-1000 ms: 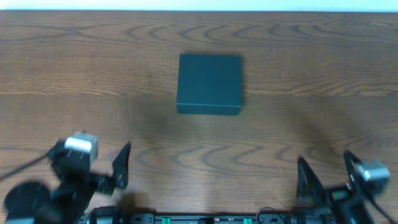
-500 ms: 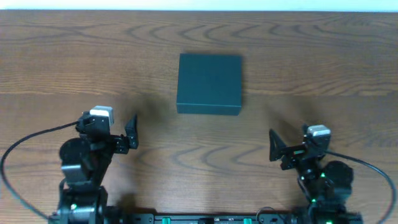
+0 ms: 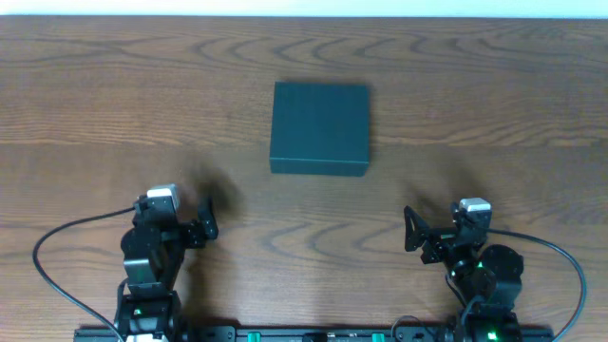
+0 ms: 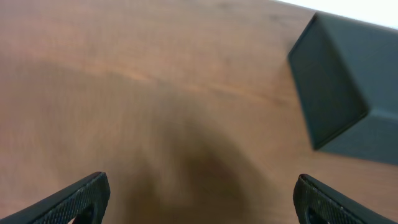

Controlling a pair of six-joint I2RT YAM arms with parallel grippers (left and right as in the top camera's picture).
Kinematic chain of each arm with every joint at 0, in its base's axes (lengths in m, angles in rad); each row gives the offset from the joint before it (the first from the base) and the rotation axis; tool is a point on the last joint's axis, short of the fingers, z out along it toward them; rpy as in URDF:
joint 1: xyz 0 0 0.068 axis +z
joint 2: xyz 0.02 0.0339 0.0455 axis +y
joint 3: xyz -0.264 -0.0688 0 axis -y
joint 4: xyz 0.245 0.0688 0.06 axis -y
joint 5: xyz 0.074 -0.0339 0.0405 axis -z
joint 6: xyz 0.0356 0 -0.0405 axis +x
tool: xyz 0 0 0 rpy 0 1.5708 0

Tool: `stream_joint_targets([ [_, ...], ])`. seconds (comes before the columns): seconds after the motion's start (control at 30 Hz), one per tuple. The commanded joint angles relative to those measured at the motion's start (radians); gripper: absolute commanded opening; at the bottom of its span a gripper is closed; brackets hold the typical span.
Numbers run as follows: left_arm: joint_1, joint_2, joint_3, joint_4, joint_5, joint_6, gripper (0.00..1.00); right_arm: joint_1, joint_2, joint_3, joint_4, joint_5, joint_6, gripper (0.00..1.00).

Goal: Pack container

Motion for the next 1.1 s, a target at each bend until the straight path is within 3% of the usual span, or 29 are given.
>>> stream_joint_targets([
  [0.0,0.001,-0.002,-0.056,0.016,-0.064,-0.073,0.96,-0.009,0.002,-0.005,0.001,0.011,0.032,0.99],
  [0.1,0.001,-0.002,-0.064,-0.079,-0.172,-0.073,0.95,-0.009,0.002,-0.005,0.002,0.018,0.032,0.99],
  [0.2,0.001,0.002,-0.064,-0.180,-0.185,-0.073,0.95,-0.009,0.002,-0.005,0.002,0.018,0.032,0.99],
  [0.67,-0.067,-0.067,-0.064,-0.183,-0.183,-0.073,0.95,-0.005,-0.029,-0.005,0.005,0.018,0.032,0.99],
  [1.07,-0.105,-0.563,-0.064,-0.181,-0.183,-0.073,0.95,-0.005,-0.248,-0.007,0.010,0.018,0.031,0.99],
])
